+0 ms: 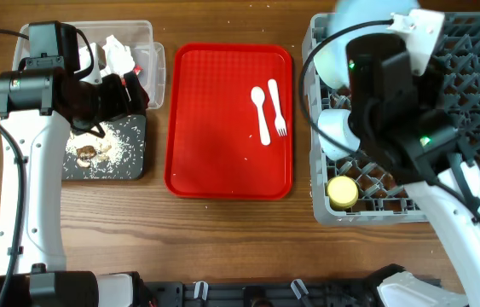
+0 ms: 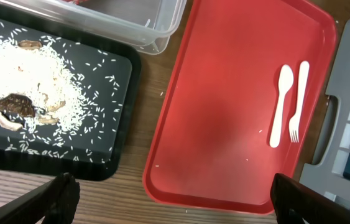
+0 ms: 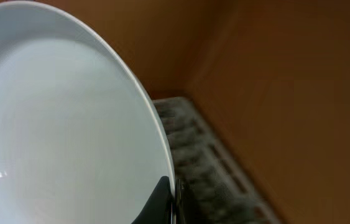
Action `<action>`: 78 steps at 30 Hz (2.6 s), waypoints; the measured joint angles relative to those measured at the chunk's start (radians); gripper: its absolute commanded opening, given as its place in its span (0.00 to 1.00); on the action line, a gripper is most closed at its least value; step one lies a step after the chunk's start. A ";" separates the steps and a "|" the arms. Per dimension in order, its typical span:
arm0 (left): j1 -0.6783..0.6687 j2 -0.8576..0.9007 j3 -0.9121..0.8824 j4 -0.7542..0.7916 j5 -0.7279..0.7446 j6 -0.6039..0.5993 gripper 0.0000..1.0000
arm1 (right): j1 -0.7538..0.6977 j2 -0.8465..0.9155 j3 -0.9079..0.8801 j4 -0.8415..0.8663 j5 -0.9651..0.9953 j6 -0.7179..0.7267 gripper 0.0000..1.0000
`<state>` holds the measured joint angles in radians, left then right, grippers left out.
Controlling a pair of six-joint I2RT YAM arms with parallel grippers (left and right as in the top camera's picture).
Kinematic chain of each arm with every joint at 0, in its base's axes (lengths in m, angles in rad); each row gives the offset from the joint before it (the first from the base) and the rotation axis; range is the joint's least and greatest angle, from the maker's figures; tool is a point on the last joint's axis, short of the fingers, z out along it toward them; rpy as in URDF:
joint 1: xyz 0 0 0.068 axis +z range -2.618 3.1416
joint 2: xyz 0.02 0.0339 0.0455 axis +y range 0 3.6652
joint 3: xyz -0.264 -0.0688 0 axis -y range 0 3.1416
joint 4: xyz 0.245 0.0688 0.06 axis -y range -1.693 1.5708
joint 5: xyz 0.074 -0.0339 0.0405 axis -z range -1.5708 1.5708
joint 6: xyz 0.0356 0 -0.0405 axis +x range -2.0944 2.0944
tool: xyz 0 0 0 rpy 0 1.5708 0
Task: Sort waste into correct bins and load items into the dishwasher rack
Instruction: 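Lift the white plate and stand it in the dish rack, then grasp the white fork on the red tray with the right gripper, then drop the white fork into the dish rack with the right gripper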
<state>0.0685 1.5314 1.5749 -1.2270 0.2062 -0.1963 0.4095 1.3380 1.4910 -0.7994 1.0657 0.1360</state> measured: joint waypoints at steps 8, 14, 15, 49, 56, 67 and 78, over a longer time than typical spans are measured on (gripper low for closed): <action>0.000 0.000 0.000 0.000 0.000 0.000 1.00 | -0.239 0.272 -0.012 0.290 -0.009 -0.395 0.04; 0.000 0.000 0.000 0.000 0.000 0.000 1.00 | -0.239 0.447 -0.012 0.366 -0.050 -0.543 0.05; 0.000 0.000 0.000 0.000 0.000 0.000 1.00 | -0.239 0.466 -0.012 0.367 -0.065 -0.550 0.24; 0.000 0.000 0.000 0.000 0.000 0.000 1.00 | 0.121 0.727 -0.010 0.171 -0.890 0.212 0.50; 0.000 0.000 0.000 0.000 0.000 0.000 1.00 | 0.042 0.748 -0.010 0.237 -0.866 0.200 0.42; 0.000 0.000 0.000 0.000 0.000 0.000 1.00 | 0.040 0.808 -0.009 0.253 -0.915 0.157 0.10; 0.000 0.000 0.000 0.000 0.000 0.000 1.00 | 0.040 0.746 0.036 0.030 -0.995 0.154 0.04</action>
<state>0.0685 1.5318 1.5749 -1.2274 0.2062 -0.1963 0.4496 2.0842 1.5272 -0.7692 0.0708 0.2901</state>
